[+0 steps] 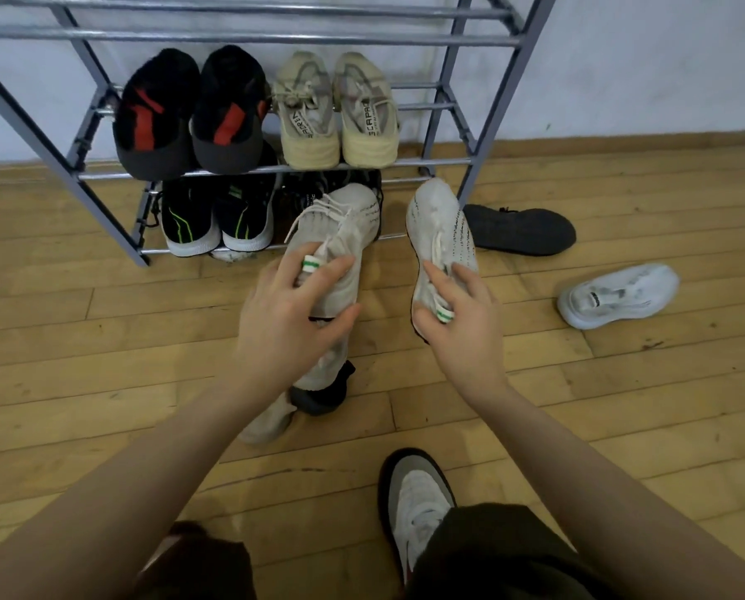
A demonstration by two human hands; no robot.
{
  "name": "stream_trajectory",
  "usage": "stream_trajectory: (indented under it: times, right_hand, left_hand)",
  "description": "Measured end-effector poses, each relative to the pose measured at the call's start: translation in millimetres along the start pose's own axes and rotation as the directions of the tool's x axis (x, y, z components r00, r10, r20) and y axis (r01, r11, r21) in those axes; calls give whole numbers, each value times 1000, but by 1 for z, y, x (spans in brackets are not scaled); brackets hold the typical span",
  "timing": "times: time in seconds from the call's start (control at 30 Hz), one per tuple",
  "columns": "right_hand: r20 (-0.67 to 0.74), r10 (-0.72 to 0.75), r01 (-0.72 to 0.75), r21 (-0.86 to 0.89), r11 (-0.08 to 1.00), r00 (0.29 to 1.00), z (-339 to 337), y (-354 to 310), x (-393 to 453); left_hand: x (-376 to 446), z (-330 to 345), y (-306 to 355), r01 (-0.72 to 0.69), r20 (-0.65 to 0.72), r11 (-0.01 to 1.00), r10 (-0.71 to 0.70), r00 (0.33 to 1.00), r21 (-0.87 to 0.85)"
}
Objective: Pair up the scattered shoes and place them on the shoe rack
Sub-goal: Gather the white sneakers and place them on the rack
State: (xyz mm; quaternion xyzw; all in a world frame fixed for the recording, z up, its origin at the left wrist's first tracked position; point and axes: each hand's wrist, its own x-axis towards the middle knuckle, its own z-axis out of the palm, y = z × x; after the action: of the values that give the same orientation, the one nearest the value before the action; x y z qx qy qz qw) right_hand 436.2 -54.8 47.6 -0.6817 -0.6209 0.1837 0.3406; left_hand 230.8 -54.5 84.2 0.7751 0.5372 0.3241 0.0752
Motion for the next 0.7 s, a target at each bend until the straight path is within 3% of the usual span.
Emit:
stream_trajectory:
  times: [0.37, 0.7]
  right_hand:
    - [-108, -112, 120, 69, 990, 988, -73, -97, 23]
    - [-133, -275, 290, 110, 951, 952, -90, -193, 51]
  left_hand:
    - [40, -78, 40, -98, -186, 991, 81, 979, -86]
    - [73, -160, 31, -122, -324, 992, 123, 938, 25]
